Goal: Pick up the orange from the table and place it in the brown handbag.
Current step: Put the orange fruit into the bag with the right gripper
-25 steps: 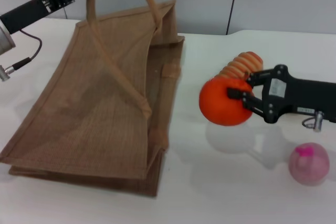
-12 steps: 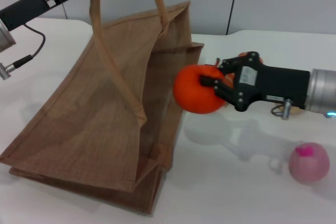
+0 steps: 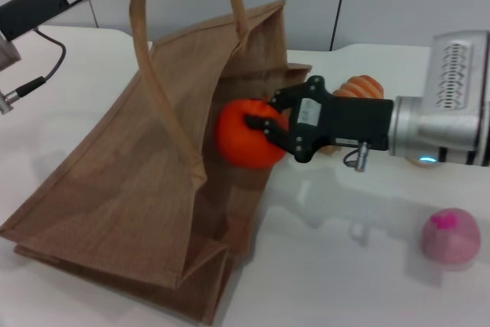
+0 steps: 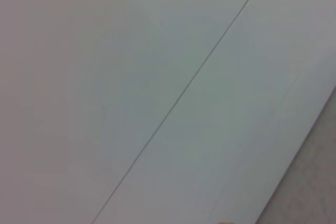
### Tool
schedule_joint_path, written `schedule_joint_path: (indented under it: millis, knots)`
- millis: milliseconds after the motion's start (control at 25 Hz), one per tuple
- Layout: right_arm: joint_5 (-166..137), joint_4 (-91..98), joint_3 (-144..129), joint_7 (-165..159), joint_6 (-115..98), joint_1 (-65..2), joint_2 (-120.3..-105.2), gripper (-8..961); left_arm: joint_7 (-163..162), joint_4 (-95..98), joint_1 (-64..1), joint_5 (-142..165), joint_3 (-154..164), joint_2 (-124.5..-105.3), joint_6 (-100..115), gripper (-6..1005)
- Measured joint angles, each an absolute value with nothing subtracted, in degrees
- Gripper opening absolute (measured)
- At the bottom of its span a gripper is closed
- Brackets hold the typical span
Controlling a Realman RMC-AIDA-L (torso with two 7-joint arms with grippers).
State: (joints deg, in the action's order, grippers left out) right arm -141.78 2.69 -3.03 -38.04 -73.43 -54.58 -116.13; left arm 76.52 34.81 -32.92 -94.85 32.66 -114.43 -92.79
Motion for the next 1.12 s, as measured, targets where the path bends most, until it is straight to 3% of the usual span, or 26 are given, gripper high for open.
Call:
schedule_joint_path:
  millis: [1120]
  knots:
    - [-142.4, -10.7, -2.5, -25.0, -54.7, -61.9, -116.96, 167, 75.6, 34.5, -34.8, -96.0, 32.7, -114.53, -95.0, 123]
